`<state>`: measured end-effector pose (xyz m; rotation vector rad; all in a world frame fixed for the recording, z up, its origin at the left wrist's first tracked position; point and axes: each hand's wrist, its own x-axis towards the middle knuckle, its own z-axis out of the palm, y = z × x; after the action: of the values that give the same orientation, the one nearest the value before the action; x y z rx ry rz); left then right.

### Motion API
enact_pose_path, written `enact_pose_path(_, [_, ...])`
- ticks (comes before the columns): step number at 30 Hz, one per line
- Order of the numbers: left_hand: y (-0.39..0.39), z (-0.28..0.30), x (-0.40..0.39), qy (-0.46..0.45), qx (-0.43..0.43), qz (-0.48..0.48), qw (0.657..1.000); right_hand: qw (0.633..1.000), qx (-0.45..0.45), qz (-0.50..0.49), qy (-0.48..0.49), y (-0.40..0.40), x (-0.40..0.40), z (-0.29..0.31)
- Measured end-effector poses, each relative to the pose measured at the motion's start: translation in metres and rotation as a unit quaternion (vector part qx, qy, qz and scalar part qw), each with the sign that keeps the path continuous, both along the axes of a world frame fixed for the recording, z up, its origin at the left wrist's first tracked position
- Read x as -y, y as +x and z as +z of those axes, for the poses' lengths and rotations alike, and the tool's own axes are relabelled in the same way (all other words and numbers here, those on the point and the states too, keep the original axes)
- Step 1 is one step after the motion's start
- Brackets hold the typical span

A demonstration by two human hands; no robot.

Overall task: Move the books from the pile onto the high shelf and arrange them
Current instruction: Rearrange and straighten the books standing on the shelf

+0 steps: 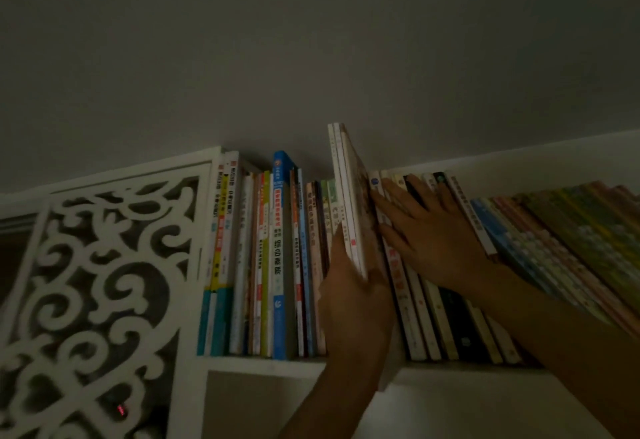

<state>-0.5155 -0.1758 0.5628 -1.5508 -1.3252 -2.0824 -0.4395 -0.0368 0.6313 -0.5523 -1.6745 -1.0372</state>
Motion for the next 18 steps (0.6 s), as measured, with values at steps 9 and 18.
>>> enact_pose_path(9, [-0.029,-0.003,0.103,0.028,0.002,0.022,0.999,0.997,-0.037,0.058,-0.039,-0.017,0.033,-0.007])
enact_pose_path(18, [-0.059,-0.001,0.163,0.058,0.025,0.14,0.988,0.986,0.094,0.119,-0.074,-0.08,0.057,-0.009])
